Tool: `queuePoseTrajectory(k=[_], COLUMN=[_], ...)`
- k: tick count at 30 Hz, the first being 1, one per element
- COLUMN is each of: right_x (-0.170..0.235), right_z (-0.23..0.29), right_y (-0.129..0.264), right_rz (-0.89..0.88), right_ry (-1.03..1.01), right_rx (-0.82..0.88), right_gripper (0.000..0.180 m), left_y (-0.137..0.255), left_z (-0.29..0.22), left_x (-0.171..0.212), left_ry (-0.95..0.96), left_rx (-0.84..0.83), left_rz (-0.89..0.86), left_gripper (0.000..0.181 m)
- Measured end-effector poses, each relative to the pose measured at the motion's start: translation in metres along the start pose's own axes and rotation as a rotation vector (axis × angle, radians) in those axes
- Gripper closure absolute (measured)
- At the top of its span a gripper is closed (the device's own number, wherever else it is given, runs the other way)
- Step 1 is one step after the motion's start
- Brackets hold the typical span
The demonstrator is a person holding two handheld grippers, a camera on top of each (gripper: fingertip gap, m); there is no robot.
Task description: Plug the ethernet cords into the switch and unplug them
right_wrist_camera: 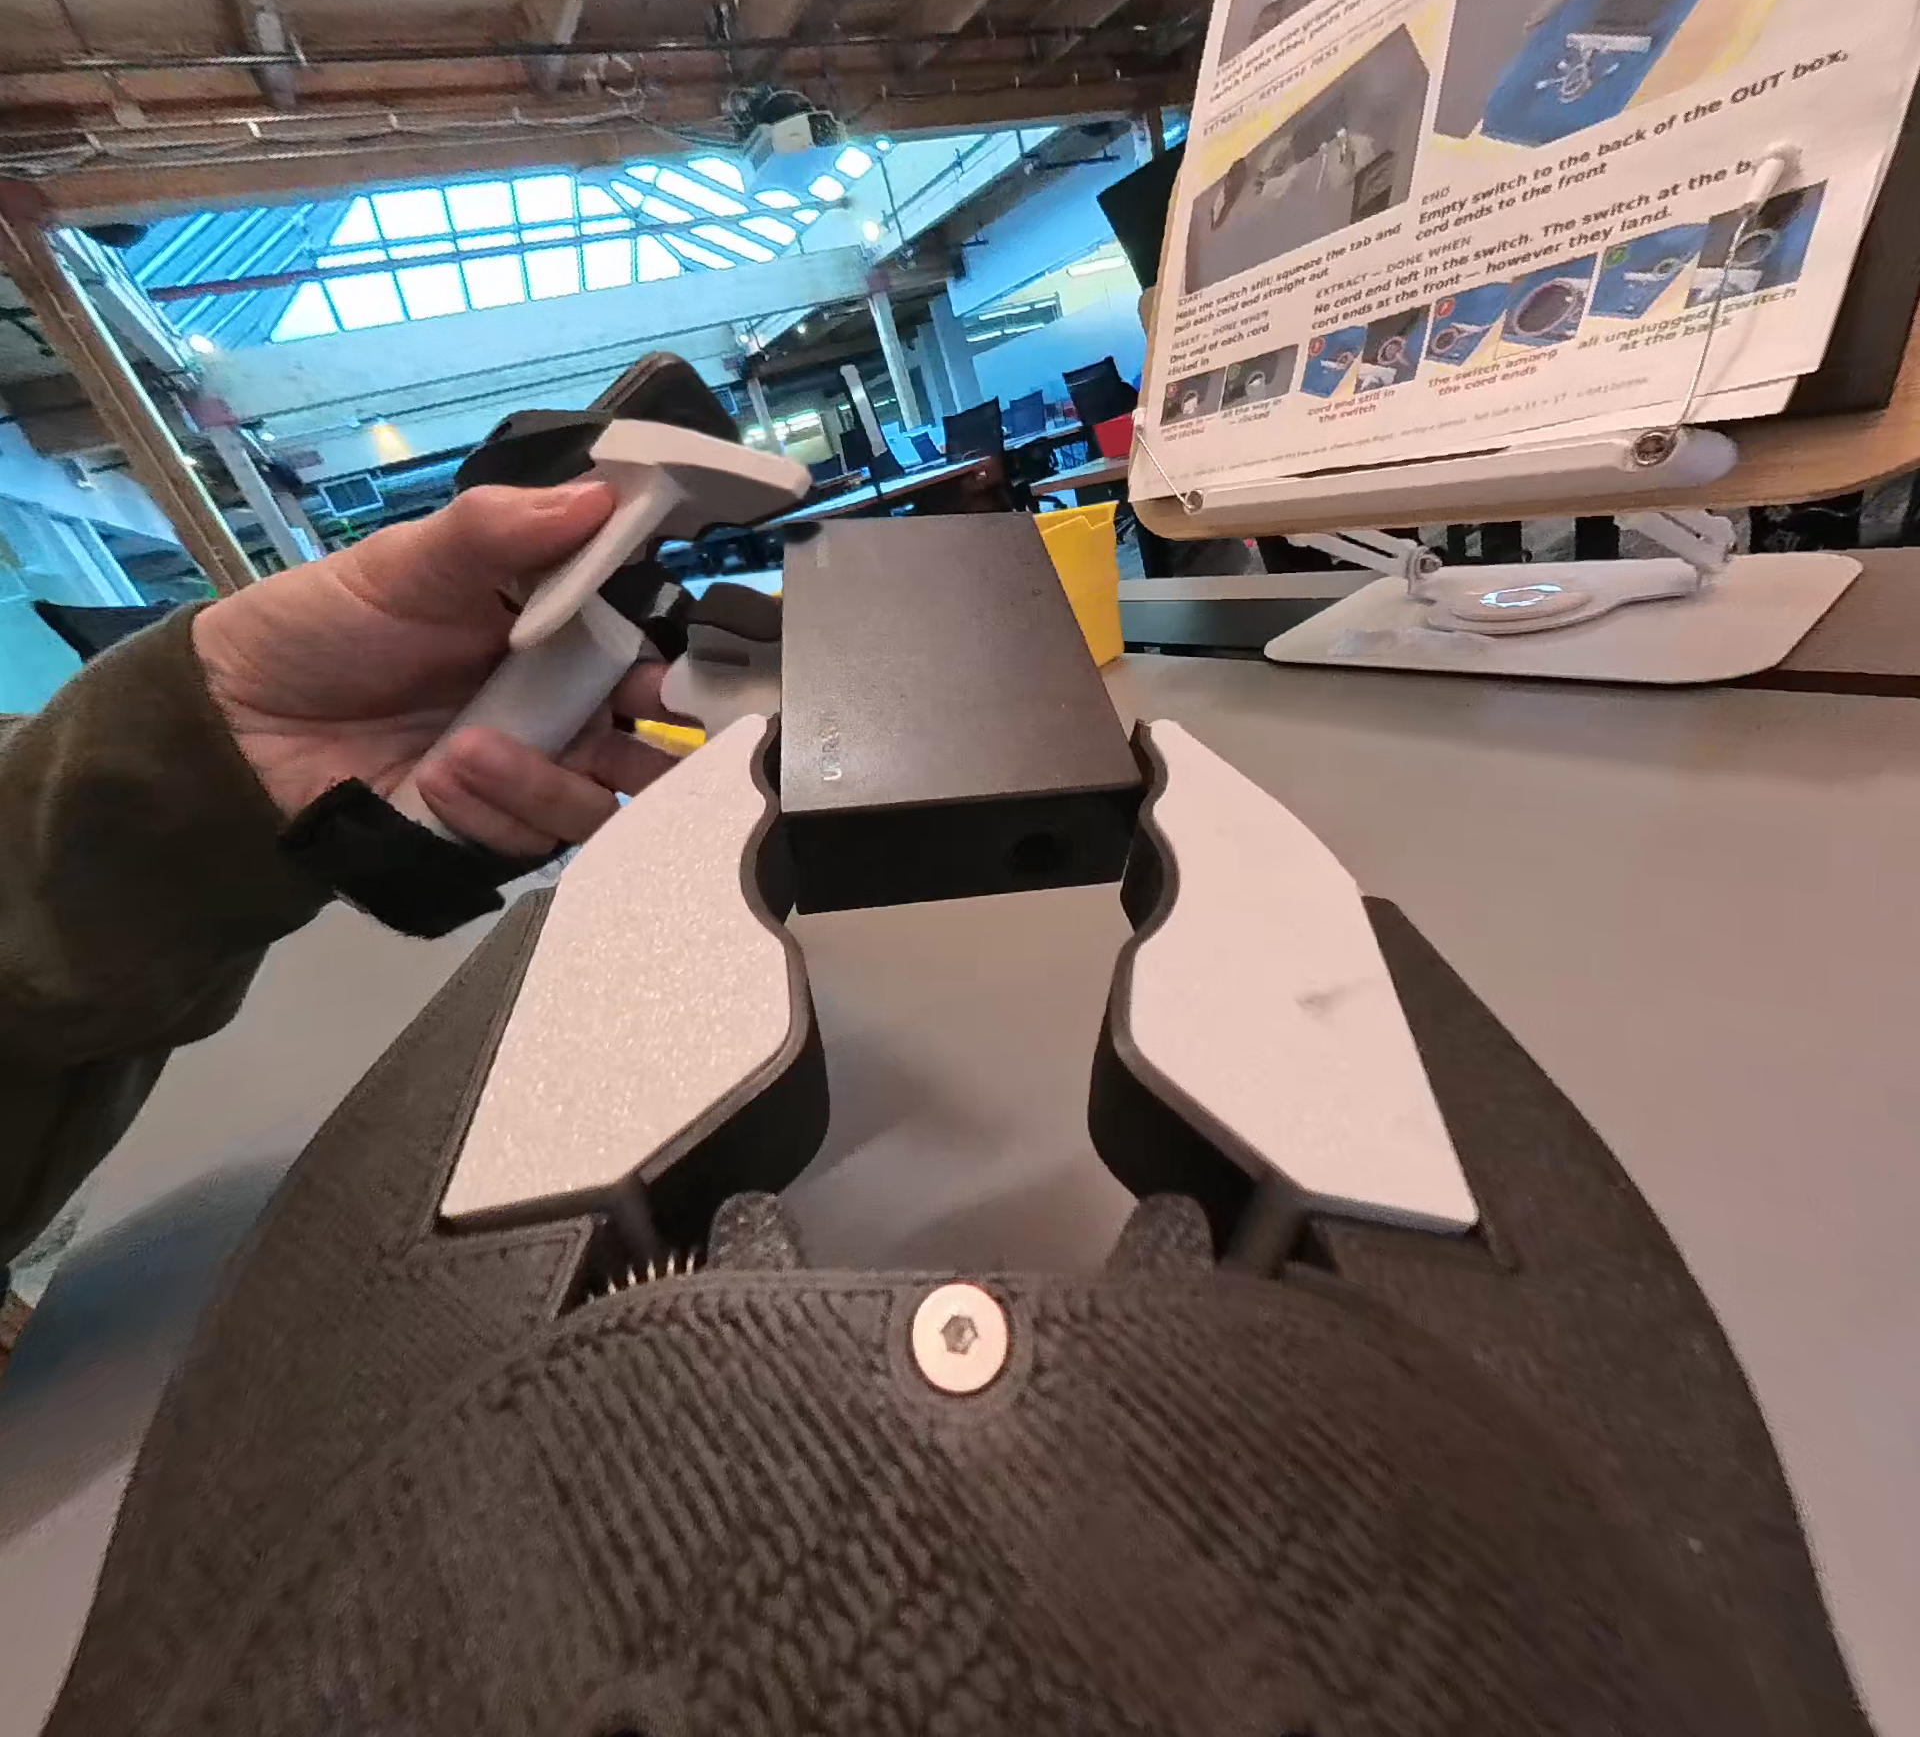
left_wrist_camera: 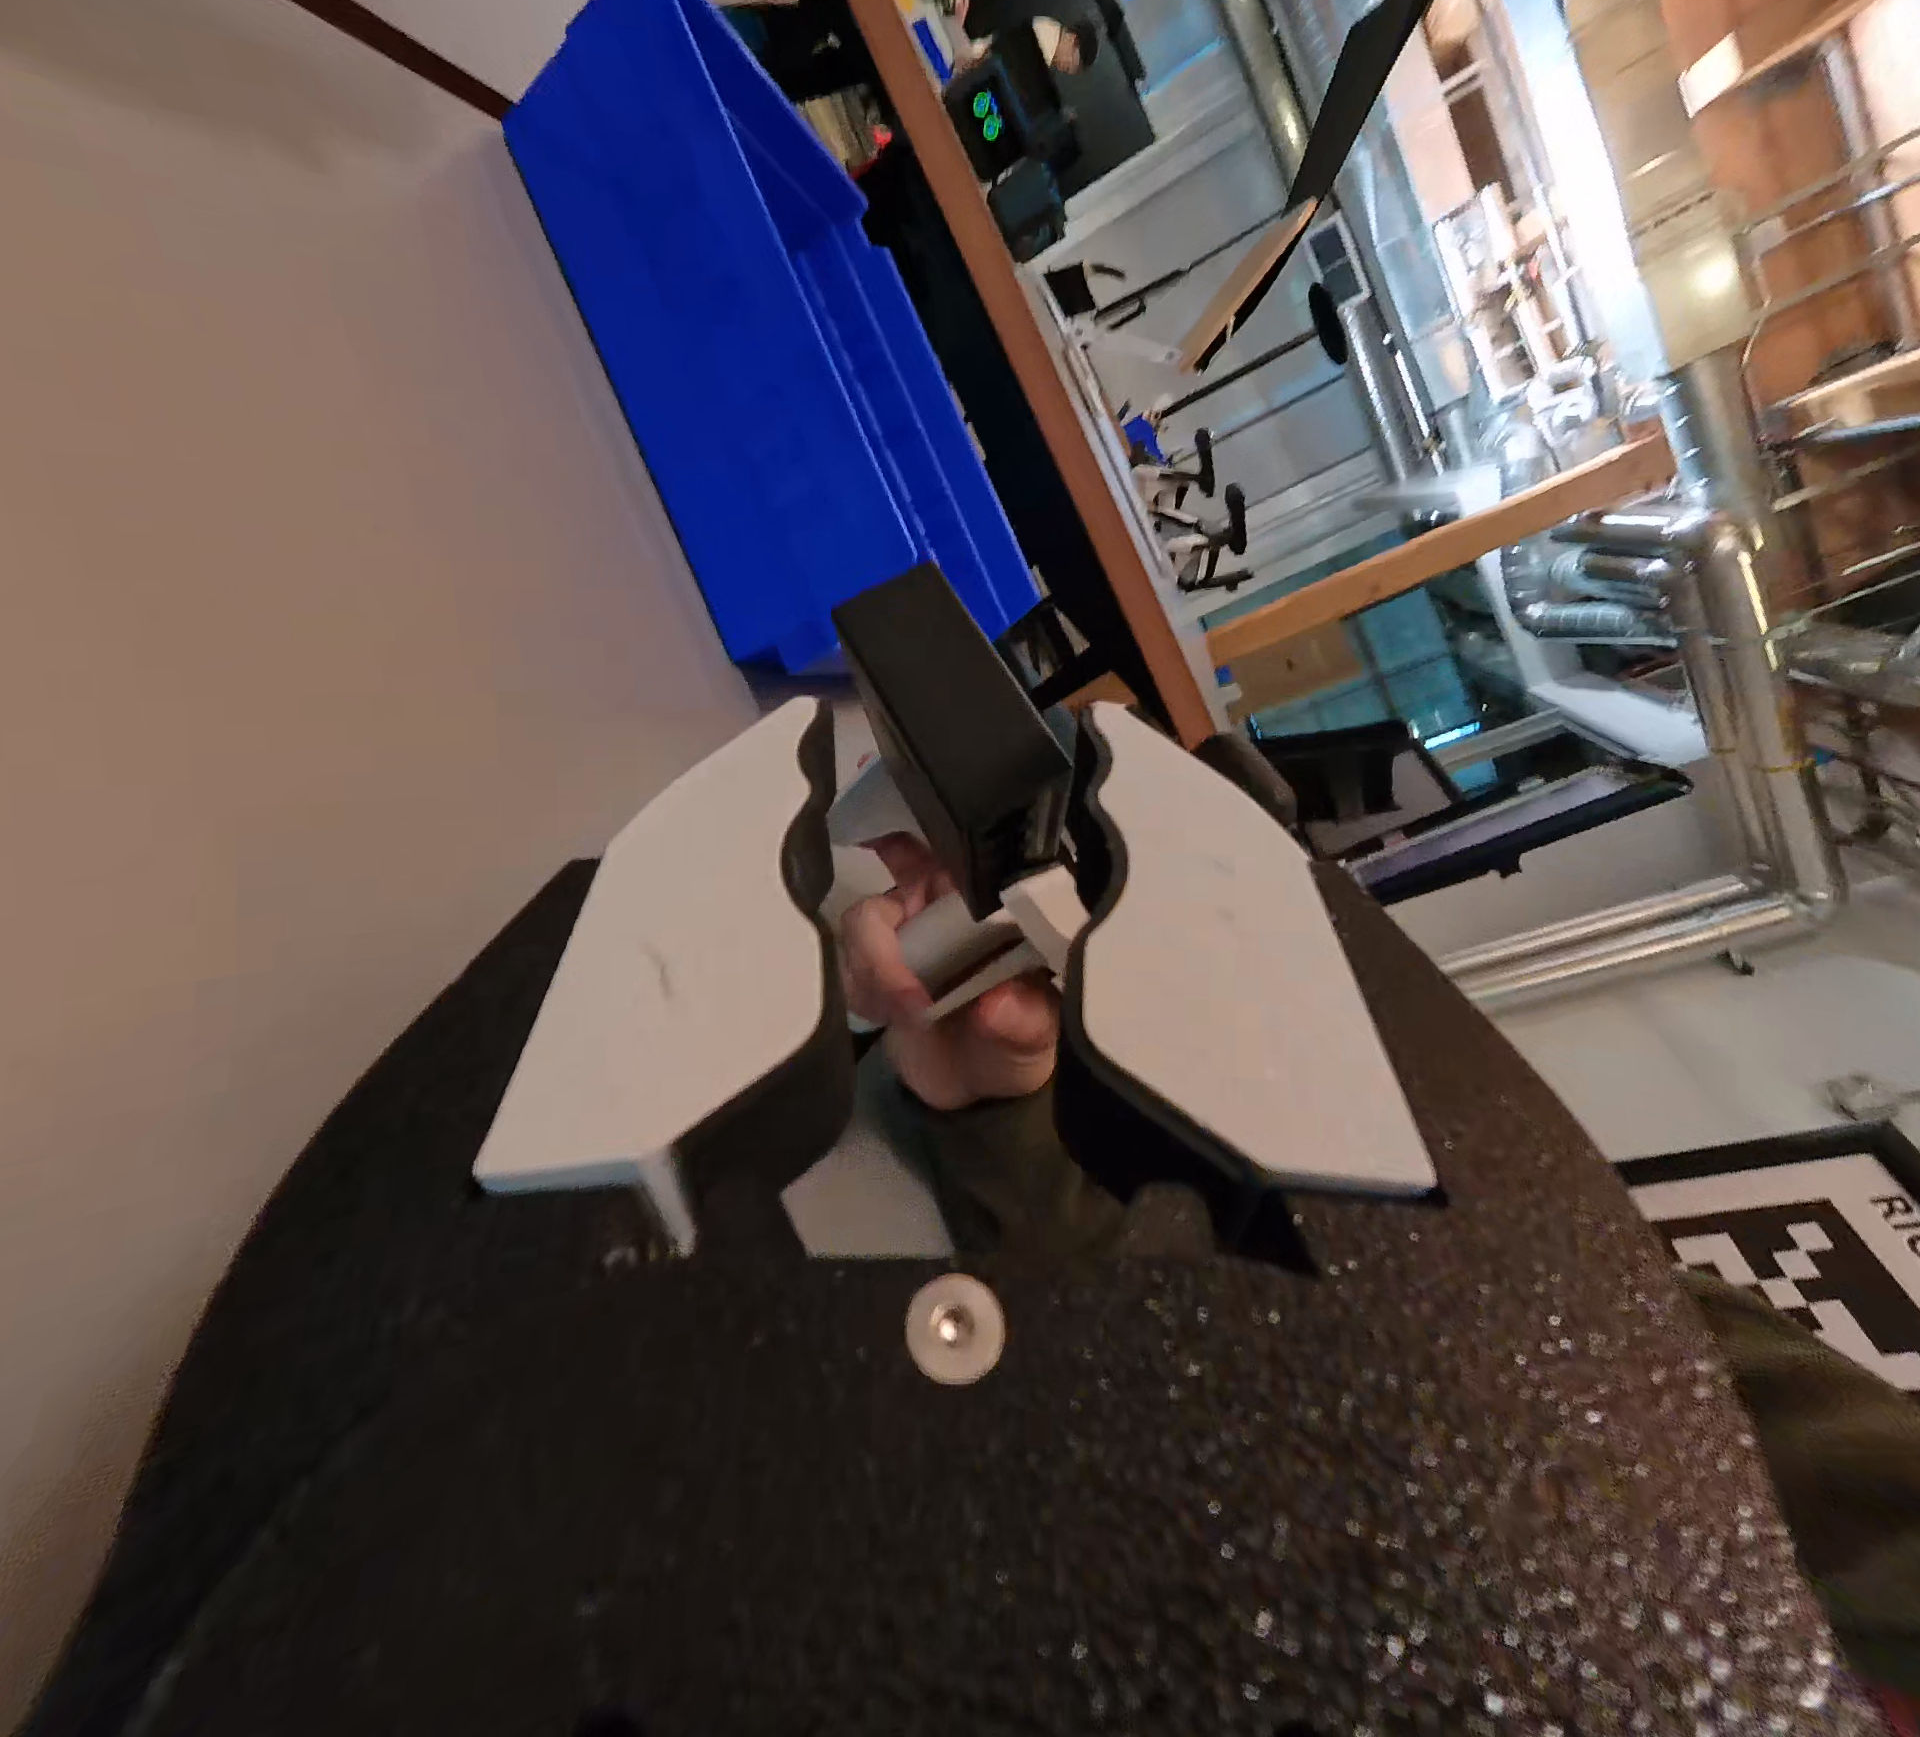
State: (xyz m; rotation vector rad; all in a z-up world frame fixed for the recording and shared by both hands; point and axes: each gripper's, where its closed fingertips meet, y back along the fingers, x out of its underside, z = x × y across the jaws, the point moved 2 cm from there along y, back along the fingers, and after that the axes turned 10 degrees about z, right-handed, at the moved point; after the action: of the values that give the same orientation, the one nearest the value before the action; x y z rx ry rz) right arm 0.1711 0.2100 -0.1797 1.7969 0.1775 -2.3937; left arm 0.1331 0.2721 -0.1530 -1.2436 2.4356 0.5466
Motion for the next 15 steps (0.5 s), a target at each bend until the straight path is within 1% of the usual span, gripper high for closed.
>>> queuePoseTrajectory(k=[3, 5, 6, 7, 15], right_x=[0.002, 0.003, 0.003, 0.003, -0.002], right_z=[0.002, 0.003, 0.004, 0.004, 0.005], right_y=[-0.003, -0.005, -0.006, -0.006, 0.0], right_rz=[0.024, 0.037, 0.039, 0.036, -0.022], right_ry=[0.034, 0.072, 0.09, 0.1, 0.161], right_rx=[0.019, 0.051, 0.058, 0.068, 0.099], right_gripper=[0.117, 0.117, 0.117, 0.117, 0.118], left_y=[-0.008, -0.015, -0.018, -0.02, -0.022], left_z=[0.001, -0.001, 0.001, 0.002, 0.004], left_x=[0.009, 0.015, 0.016, 0.016, 0.017], left_ry=[0.025, 0.048, 0.056, 0.054, 0.167], left_rx=[0.004, 0.039, 0.041, 0.041, 0.154], left_rz=[0.072, 0.113, 0.12, 0.116, 0.118], left_gripper=[0.127, 0.125, 0.126, 0.145, 0.149])
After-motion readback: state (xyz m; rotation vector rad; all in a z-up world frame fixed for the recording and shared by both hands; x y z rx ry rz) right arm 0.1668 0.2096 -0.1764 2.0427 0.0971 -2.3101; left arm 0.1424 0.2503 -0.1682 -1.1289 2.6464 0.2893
